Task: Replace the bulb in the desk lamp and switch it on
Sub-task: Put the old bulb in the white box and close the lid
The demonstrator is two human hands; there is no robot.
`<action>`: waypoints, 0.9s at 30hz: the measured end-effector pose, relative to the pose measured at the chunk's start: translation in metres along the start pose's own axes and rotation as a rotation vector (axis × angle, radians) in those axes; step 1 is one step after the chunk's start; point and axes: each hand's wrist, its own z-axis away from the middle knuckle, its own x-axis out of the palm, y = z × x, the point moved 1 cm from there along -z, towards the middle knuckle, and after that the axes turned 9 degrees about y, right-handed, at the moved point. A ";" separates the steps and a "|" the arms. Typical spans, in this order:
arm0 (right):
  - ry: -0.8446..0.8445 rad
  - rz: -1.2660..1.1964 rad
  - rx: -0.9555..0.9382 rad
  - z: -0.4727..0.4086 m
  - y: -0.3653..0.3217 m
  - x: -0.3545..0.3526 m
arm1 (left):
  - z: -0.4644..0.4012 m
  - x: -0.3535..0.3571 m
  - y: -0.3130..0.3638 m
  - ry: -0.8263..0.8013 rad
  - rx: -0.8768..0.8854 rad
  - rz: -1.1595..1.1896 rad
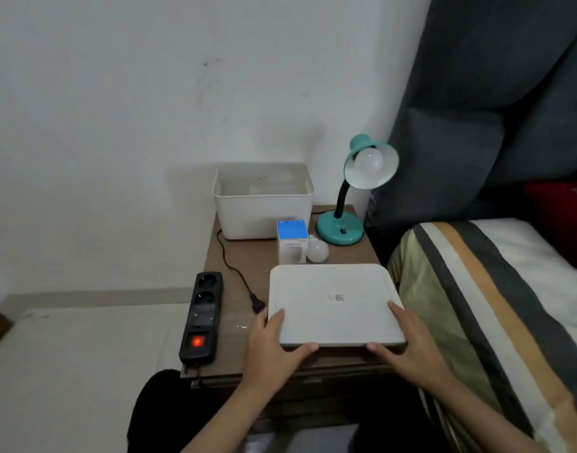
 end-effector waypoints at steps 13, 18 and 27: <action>-0.104 0.233 -0.061 0.008 0.040 0.013 | 0.020 0.035 -0.014 -0.112 0.082 -0.240; 0.029 0.137 -0.170 -0.033 0.001 0.026 | -0.018 0.020 -0.013 0.012 0.103 -0.165; -0.020 -0.047 -0.130 -0.146 -0.066 0.082 | -0.169 -0.042 0.004 0.300 0.097 -0.105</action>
